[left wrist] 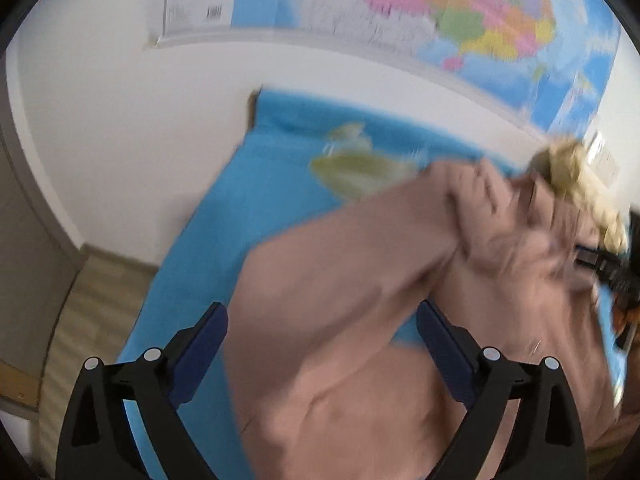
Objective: Fold large clothes
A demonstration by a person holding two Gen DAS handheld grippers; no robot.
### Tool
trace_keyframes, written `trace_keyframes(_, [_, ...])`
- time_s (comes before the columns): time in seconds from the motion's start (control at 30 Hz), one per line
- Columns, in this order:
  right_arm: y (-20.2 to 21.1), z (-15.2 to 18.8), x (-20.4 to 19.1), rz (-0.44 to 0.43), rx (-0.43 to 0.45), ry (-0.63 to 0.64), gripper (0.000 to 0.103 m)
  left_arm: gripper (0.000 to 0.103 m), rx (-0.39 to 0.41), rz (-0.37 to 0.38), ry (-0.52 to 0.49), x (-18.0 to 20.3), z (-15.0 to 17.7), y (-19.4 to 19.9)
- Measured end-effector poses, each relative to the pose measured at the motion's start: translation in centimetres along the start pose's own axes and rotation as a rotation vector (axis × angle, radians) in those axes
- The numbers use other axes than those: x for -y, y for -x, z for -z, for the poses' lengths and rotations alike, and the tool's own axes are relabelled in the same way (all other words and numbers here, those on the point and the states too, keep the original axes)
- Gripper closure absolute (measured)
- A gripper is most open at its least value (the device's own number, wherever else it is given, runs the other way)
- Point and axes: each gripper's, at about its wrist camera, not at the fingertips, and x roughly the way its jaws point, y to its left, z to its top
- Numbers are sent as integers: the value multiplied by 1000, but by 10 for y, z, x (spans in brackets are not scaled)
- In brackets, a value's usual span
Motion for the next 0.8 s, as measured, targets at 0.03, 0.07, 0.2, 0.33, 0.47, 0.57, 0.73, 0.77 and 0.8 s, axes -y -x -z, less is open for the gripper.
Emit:
trace_keyframes(0.03, [-2,-1,-5,-16,-7,10,34,11,-21,-43,-26,-2,8,-3])
trace_keyframes(0.07, [-7,-2,-14,-29,-18,30,32,11,-57,-85,-47,-5,20,-10])
trace_keyframes(0.2, [-19,-4,-36,-61,-46,74,31,11,-100,-81,-35,-16,44,-17])
trace_keyframes(0.33, [-17,-2,-43,-68,-48,81,31,77,-47,-101,-60,-19,49,-10])
trace_keyframes(0.47, [-6,-1,-39,-65,-24,55,31,101,17,-116,-32,-13,21,9])
trace_keyframes(0.57, [10,1,-30,-46,11,24,31,100,145,-177,-130,23,-20,39])
trace_keyframes(0.73, [40,9,-7,-18,73,-45,30,94,305,-94,-426,139,-72,73])
trace_keyframes(0.77, [48,13,1,-16,85,-70,30,93,309,-71,-469,158,-76,71])
trace_keyframes(0.8, [52,16,6,-10,91,-86,29,92,308,-49,-521,180,-78,66])
